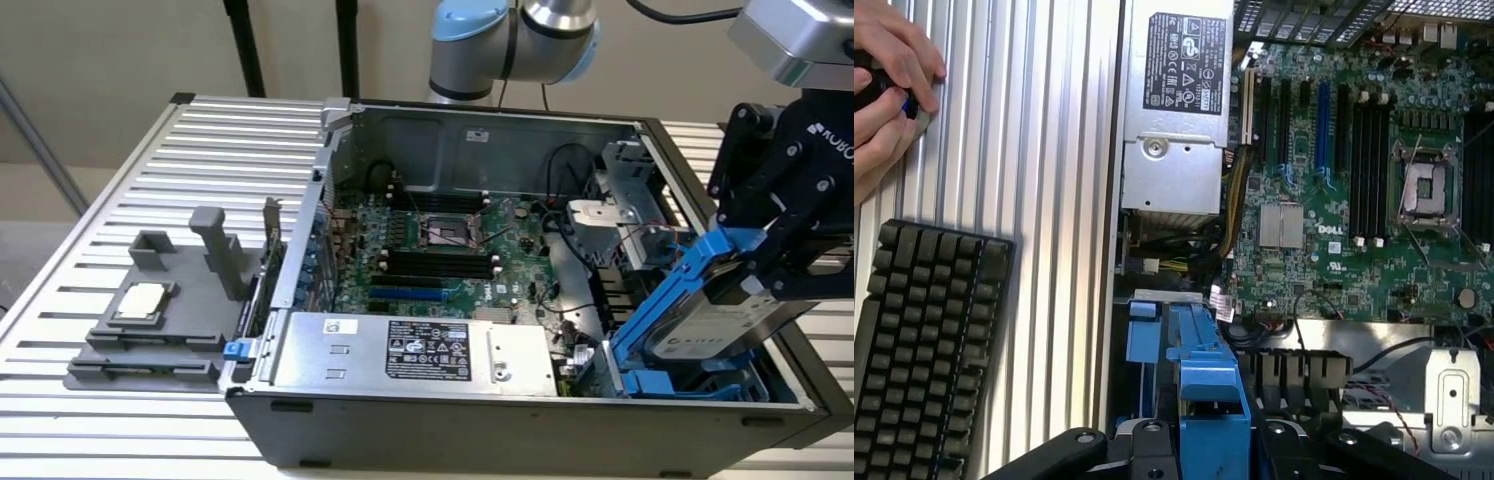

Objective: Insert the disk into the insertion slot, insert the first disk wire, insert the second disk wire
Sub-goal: 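Insert the disk into the insertion slot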

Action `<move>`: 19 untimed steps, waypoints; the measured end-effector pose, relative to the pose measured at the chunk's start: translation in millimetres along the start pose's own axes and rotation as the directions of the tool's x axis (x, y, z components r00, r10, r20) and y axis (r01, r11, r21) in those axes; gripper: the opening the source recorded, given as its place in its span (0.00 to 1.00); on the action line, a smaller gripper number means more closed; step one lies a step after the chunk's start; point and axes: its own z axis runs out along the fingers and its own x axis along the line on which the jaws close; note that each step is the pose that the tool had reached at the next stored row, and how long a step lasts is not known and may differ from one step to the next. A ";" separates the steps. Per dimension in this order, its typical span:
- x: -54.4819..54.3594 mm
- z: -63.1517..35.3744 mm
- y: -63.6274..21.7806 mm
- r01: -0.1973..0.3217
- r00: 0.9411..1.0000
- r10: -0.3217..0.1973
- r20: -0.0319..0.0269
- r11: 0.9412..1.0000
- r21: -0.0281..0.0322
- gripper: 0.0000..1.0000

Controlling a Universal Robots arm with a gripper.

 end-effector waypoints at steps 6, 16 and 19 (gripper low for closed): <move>-0.2 1.9 -0.1 0.001 1.000 -0.001 -0.001 1.000 0.000 0.33; -0.2 4.9 -0.5 0.005 1.000 -0.005 -0.002 1.000 0.000 0.33; -0.3 5.8 -0.6 0.006 1.000 -0.006 -0.002 1.000 0.000 0.33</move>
